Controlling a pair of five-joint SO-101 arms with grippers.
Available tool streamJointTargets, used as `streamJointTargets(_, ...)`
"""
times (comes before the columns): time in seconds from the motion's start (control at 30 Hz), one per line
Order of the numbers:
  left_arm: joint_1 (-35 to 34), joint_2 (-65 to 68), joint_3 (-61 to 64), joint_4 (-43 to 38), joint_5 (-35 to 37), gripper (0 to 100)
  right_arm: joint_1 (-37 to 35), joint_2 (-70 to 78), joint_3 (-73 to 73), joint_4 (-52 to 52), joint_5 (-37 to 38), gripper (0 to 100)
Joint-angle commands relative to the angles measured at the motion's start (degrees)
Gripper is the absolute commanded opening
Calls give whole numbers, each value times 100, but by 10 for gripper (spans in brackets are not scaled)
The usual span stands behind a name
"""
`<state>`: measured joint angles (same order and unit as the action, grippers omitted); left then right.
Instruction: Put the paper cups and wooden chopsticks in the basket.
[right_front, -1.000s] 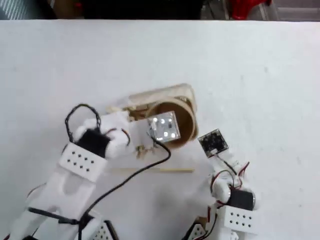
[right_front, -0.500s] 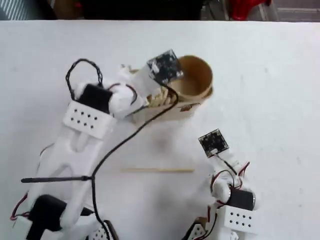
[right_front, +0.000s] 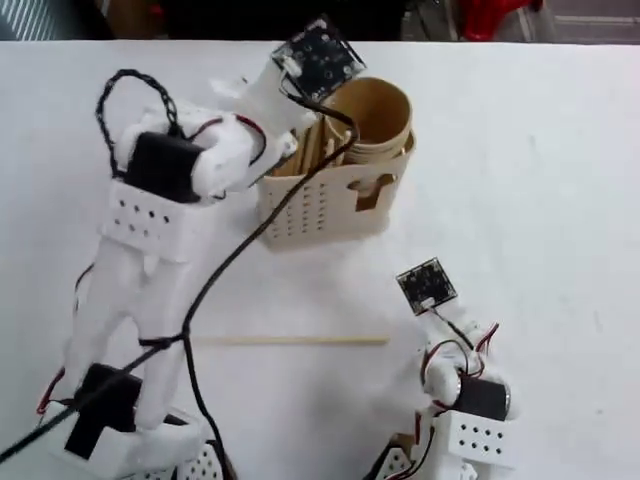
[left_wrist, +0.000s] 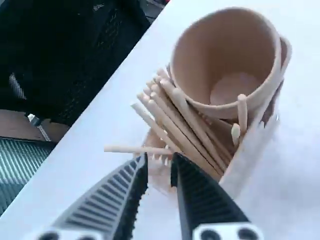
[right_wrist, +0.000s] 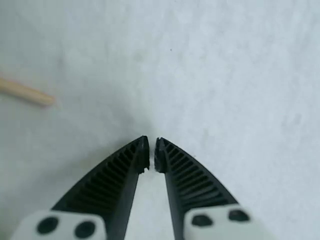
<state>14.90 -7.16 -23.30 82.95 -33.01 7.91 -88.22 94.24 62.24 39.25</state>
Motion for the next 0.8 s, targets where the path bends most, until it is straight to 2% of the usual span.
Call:
streamJointTargets(0.0, -31, -40, -932, 897, 123, 116, 22, 31, -18, -84, 9, 39)
streamJointTargets(0.1, -22, -40, -1424, 1890, 88, 116, 22, 31, -18, -84, 9, 39)
streamJointTargets(0.2, -92, -101, -1037, 1969, -35, 116, 22, 31, -18, -84, 9, 39)
streamJointTargets(0.33, 189, -382, 826, 1943, -1292, 116, 22, 31, -18, -84, 9, 39)
streamJointTargets(0.4, 356, -690, 1899, 1908, -1582, 116, 22, 31, -18, -84, 9, 39)
streamJointTargets(0.53, 673, -1473, 3974, 1160, -1670, 116, 22, 31, -9, -84, 9, 39)
streamJointTargets(0.77, 1182, -2079, 7279, -1521, -2207, 116, 22, 31, -9, -84, 9, 39)
